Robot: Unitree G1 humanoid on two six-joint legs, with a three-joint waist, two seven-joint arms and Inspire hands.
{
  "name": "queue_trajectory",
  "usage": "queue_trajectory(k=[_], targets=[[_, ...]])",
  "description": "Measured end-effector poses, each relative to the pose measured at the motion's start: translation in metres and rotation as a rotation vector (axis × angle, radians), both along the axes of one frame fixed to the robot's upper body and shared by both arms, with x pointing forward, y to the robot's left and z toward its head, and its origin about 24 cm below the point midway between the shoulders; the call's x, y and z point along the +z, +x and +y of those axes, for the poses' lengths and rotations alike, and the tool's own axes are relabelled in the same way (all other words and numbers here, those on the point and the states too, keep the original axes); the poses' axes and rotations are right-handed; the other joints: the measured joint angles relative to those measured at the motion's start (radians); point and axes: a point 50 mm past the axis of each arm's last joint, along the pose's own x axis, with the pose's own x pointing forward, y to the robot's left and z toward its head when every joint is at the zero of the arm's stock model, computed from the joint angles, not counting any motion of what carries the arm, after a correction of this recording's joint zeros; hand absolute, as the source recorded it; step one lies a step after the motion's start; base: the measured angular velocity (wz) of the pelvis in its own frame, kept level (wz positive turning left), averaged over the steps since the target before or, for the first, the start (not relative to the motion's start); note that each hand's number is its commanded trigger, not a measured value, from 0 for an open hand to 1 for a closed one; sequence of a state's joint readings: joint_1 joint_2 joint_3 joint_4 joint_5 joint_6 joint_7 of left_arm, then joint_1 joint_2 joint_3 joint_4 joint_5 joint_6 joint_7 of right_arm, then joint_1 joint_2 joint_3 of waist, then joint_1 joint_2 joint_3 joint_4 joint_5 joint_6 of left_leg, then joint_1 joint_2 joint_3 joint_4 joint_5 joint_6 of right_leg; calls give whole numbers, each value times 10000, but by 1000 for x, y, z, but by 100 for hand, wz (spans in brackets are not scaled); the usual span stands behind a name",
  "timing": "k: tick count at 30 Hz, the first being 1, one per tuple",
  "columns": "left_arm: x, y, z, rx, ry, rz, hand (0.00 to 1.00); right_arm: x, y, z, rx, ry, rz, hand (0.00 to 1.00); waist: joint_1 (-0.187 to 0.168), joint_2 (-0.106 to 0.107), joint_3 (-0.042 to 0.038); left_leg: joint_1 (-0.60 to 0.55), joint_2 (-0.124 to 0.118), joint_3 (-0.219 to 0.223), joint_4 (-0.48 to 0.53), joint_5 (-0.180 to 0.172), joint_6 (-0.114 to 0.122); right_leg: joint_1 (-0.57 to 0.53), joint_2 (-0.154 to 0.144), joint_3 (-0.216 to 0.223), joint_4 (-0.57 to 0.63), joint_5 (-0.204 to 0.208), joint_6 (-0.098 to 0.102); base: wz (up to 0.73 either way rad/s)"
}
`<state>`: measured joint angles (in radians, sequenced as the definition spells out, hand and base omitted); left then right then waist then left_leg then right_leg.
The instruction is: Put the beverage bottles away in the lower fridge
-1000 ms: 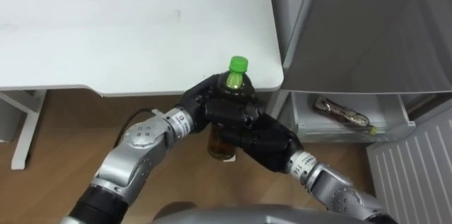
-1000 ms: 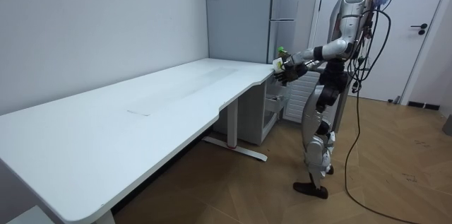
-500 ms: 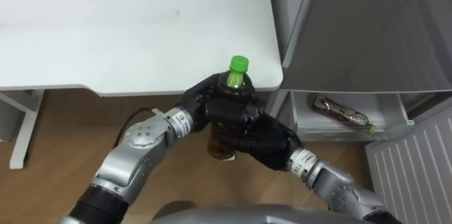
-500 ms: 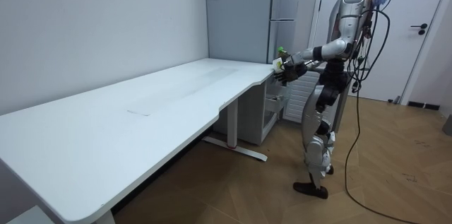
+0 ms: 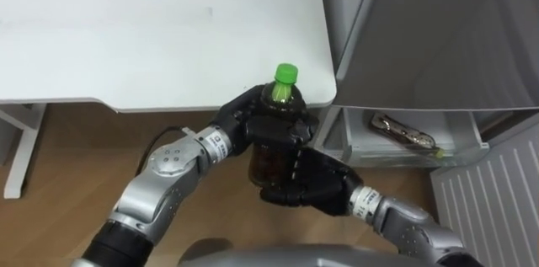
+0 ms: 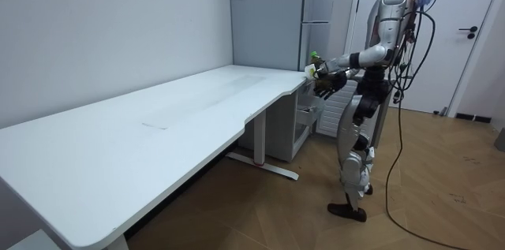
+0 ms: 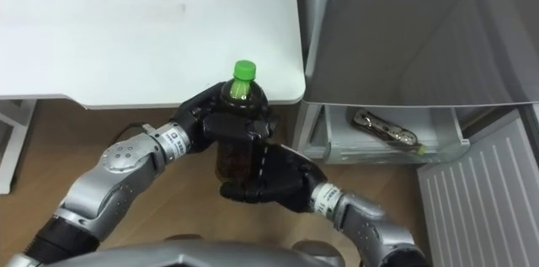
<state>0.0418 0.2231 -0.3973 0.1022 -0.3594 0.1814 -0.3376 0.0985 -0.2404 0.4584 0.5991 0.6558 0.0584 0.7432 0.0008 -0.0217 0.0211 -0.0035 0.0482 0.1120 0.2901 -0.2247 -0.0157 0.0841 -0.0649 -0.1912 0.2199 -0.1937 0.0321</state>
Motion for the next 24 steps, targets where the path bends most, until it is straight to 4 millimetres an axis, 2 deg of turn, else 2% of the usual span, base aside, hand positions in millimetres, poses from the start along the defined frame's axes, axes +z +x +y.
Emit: queue_trajectory(k=[1, 2, 3, 6, 11, 18, 19, 20, 21, 24], targets=[[0, 0, 0, -17, 5, 4, 100, 0, 0, 0, 212, -175, -42, 8, 14, 2, -1, 0, 1, 6, 1, 0, 0, -19, 1, 6, 1, 0, 0, 0], [0, 0, -1, -23, -28, -1, 100, -1, -2, -2, 628, -470, -81, 73, 53, -4, -6, -14, 2, 5, 1, 3, -1, -83, 1, 7, 5, 4, -7, 0], [0, 0, -1, -56, -44, 2, 100, -2, -3, -5, 972, -817, -159, 100, 67, -11, -10, -27, 3, 6, 2, 4, -1, -148, 2, 16, 16, 5, -8, 0], [1, 0, -1, -58, -126, -120, 100, -5, -7, -8, 1915, -1462, -162, 100, 79, -34, -27, -24, 2, 15, 34, 5, -1, -142, 0, 34, 18, 5, -8, 0], [7, 2, -4, 57, -609, -376, 100, -9, -11, -8, 1877, -1565, 87, 100, 29, -60, -46, -19, -4, 100, 31, 6, 0, -138, -9, 141, 12, 6, -7, -6], [9, 2, -7, 80, -1081, -363, 100, -8, -9, 8, 1705, -1060, 143, 100, 0, -22, -44, 154, 4, 103, 9, 2, -1, 44, 0, 108, -4, 6, -5, 0], [9, 1, -8, 68, -1096, -352, 100, -8, -9, 9, 1695, -1025, 151, 94, -23, -9, -42, 152, 6, 103, 11, 2, 0, 53, 1, 105, -2, 6, -6, 0], [9, 1, -8, 57, -1143, -324, 100, -8, -9, 11, 1669, -1003, 206, 60, -24, 21, -25, 143, 10, 98, 9, 2, 1, 75, 1, 91, 6, 6, -6, 0], [9, 1, -8, 34, -1158, -321, 100, -9, -9, 13, 1639, -978, 264, 0, -28, 53, -21, 136, 11, 95, 8, 1, 1, 91, 2, 89, 9, 7, -7, 0], [9, 0, -9, -133, -1233, -325, 100, -9, -10, 18, 1581, -863, 347, 0, -63, 114, -47, 160, 11, 91, 6, 1, 2, 139, 9, 114, 9, 7, -7, 0]])
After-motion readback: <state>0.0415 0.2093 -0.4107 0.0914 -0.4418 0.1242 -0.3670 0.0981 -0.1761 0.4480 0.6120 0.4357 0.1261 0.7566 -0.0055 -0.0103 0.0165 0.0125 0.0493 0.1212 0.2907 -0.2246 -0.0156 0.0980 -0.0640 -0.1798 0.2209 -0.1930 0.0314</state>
